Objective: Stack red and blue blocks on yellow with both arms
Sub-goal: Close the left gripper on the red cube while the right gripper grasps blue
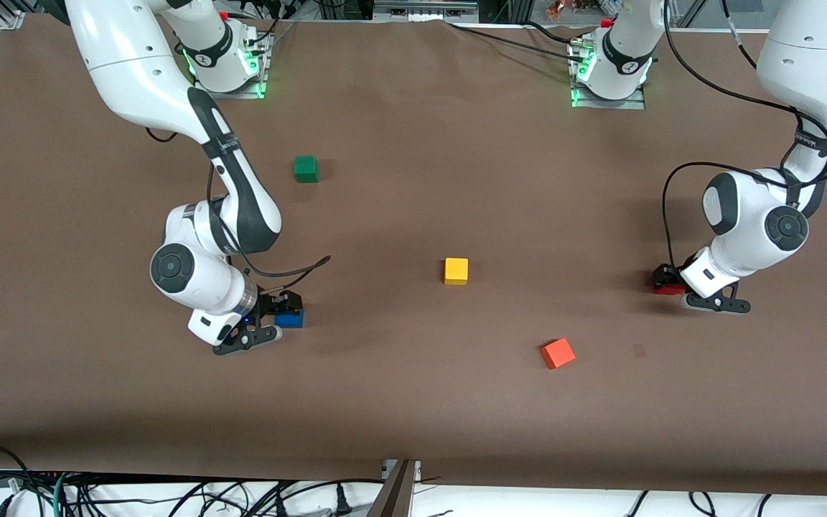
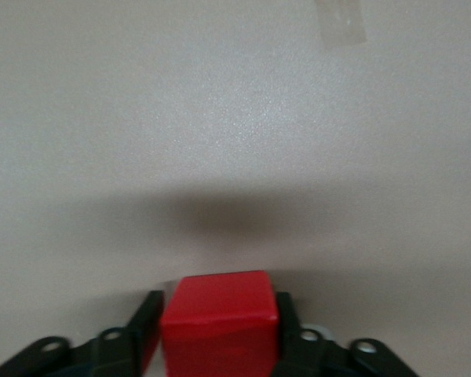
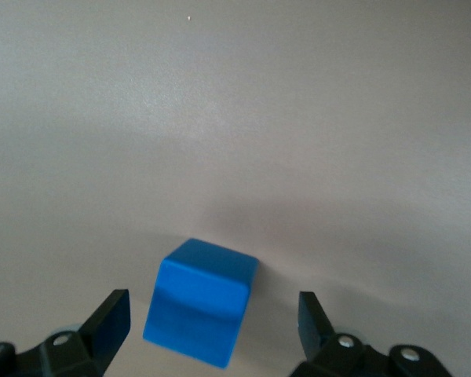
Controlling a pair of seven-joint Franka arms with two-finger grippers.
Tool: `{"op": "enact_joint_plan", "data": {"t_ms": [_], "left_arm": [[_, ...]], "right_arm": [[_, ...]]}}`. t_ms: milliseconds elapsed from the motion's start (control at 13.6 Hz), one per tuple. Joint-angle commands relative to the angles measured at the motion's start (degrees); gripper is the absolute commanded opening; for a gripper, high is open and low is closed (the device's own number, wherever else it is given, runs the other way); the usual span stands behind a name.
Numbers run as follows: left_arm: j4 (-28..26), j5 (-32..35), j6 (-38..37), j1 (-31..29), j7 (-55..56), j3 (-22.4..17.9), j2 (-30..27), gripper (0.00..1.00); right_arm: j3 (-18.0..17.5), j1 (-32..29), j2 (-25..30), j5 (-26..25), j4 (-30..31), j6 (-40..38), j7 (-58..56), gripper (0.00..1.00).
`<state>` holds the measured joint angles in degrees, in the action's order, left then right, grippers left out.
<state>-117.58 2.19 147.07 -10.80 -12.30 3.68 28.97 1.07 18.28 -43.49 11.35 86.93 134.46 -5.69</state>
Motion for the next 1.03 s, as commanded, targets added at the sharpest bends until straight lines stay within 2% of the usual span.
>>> {"op": "enact_joint_plan", "data": {"t_ms": [0, 147, 221, 368, 515, 589, 736, 957], "left_arm": [[-1.4, 0.9, -0.1, -0.2, 0.2, 0.5, -3.0, 0.02], [-1.1, 0.9, -0.2, 0.4, 0.4, 0.8, -3.9, 0.00], [-0.3, 0.9, -1.2, 0.9, 0.9, 0.8, -4.3, 0.00], [2.7, 0.9, -6.3, 3.2, 3.1, 0.8, -5.4, 0.00], [6.6, 0.9, -12.2, 7.7, 9.2, 0.8, -6.0, 0.00], [8.9, 0.9, -15.2, 10.5, 13.6, 0.8, -5.9, 0.00], [13.4, 0.8, -20.3, 16.2, 23.3, 0.8, -5.5, 0.00], [16.8, 0.8, -22.4, 22.7, 33.3, 0.8, -4.7, 0.00]], "right_arm": [[-0.8, -0.3, -2.2, 1.6, -1.9, 1.3, 0.4, 0.91], [-0.8, -0.3, -2.6, 1.8, -1.9, 1.4, 0.5, 0.85], [-0.8, -0.3, -2.8, 2.5, -1.9, 1.4, 0.5, 0.77], [-0.8, -0.3, -2.6, 4.6, -1.9, 1.3, 0.2, 0.53], [-0.7, -0.6, -1.9, 5.3, -2.1, 0.6, 0.0, 0.33], [-0.7, -0.7, -1.3, 5.3, -2.1, -0.5, 0.0, 0.27], [0.0, -1.1, -0.2, 5.2, -3.2, -4.7, 0.2, 0.26], [-0.2, -3.2, 3.0, 4.8, -6.4, -13.4, 0.3, 0.26]]}}
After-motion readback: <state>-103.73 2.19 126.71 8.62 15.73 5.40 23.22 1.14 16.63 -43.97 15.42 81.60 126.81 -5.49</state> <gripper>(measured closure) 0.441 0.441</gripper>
